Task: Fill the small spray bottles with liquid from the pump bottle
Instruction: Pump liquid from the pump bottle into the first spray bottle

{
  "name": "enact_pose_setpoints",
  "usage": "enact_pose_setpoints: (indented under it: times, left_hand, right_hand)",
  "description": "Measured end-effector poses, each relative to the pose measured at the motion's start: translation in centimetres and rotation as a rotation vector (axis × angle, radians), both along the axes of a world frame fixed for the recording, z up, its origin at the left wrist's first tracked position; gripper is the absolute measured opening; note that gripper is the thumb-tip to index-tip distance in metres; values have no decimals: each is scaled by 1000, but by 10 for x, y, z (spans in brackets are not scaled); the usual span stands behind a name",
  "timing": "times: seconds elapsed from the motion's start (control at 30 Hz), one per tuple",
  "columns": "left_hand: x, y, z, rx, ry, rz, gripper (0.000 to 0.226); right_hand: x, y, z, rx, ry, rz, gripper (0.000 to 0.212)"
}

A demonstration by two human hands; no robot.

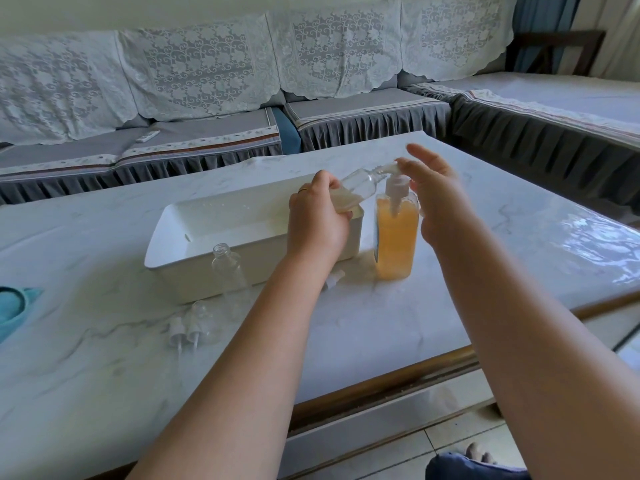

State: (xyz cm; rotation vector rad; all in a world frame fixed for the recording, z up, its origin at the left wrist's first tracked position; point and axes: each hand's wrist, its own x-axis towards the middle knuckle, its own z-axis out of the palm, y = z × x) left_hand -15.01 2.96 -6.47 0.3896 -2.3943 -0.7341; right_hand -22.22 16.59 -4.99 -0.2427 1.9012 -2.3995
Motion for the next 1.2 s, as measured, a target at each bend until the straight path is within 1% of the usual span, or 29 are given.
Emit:
enact_pose_setpoints:
  times: [0.13,0.2,0.27,0.37,0.5,0.57,0.73,0.8,0.97,1.1,1.13,1.2]
  left_hand:
    - [1,3,1,8,10,-9,34]
    - [2,4,3,16,24,-11,35]
    - [2,4,4,16,33,-11,36]
    - [2,4,4,19,31,-16,37]
    - [2,4,5,15,31,-16,37]
    - [2,3,5,20,33,-16,37]
    - [2,4,3,31,19,-7,36]
    - [2,3,1,19,0,-2,35]
    - [1,3,0,24,1,-4,35]
    - [1,4,4,35,35,-9,36]
    - [1,4,4,33,37,-15,36]
    - [1,4,3,29,39,-22,37]
  right_hand:
    - [0,-2,4,17,-6,-20,29]
    - [1,-6,4,28,-57,-2,24]
    - [1,-8,3,65,-117,17,28]
    - [1,-9,3,75,-141,19,35]
    - [0,-10,5,50,-164,16,26]
    - [0,-10,5,50,-169,12,26]
    - [-2,-6,1,13,-114,-21,37]
    - [-4,-2,-3,22,-119,-29,41]
    - [-2,-5,0,62,-126,-31,33]
    - [-2,-9,1,131,-165,32,58]
    - [-4,-9,0,128,-163,36,60]
    - [-7,-9,-1,122,-157,32,57]
